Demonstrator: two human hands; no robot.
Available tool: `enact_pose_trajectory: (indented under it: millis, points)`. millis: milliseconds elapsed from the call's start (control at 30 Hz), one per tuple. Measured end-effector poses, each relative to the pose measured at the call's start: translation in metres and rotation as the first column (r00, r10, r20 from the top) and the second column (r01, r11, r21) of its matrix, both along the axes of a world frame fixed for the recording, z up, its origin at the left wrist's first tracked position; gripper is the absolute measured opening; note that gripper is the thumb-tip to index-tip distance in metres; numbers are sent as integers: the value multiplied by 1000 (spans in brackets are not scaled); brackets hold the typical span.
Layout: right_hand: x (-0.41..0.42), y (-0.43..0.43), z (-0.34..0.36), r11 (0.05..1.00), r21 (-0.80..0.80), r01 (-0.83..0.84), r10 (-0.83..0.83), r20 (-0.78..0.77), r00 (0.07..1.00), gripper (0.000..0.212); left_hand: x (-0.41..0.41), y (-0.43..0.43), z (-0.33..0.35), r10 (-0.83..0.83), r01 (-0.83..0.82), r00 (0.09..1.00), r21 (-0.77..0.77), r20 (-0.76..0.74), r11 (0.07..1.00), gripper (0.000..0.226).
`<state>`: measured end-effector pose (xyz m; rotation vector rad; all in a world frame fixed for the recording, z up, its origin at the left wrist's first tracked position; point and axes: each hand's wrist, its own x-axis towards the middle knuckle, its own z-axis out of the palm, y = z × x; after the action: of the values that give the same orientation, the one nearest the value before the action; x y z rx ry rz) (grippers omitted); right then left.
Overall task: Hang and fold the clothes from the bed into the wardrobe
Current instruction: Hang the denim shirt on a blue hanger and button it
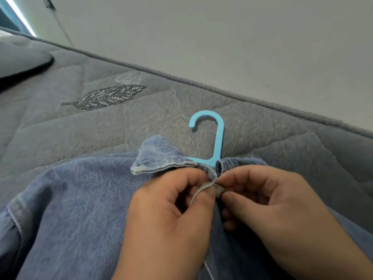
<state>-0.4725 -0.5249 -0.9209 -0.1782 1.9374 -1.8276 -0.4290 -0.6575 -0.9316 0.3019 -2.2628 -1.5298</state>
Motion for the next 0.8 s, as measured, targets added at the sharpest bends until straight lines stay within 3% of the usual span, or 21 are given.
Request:
enact_pose_trajectory:
  millis: [167, 233, 333, 433, 567, 700, 800]
  points:
    - [1, -4, 4, 995, -81, 59, -56, 40, 998, 35, 4, -3, 11, -104, 103, 994, 45, 17, 994, 29]
    - [1, -5, 4, 990, -100, 95, -91, 44, 995, 35, 3, -5, 10, -105, 106, 993, -9, 53, 994, 20]
    - [2, -5, 5, 986, -128, 105, -100, 49, 994, 36, 1, -5, 8, -66, 77, 995, -164, 70, 983, 34]
    - [2, -6, 7, 988, -124, 96, -92, 32, 995, 40, 2, -4, 9, -47, 61, 996, -177, 81, 982, 34]
    - [3, -8, 7, 988, -112, 105, -106, -2, 994, 39, 2, -3, 6, -5, 9, 997, -41, 79, 999, 26]
    - [5, -10, 8, 984, -109, 141, -146, -47, 988, 29, 1, 0, 8, -80, 60, 987, 149, 137, 987, 24]
    - [6, -10, 7, 982, -109, 151, -158, -62, 985, 27, 1, -1, 6, -112, 81, 983, 200, 148, 976, 13]
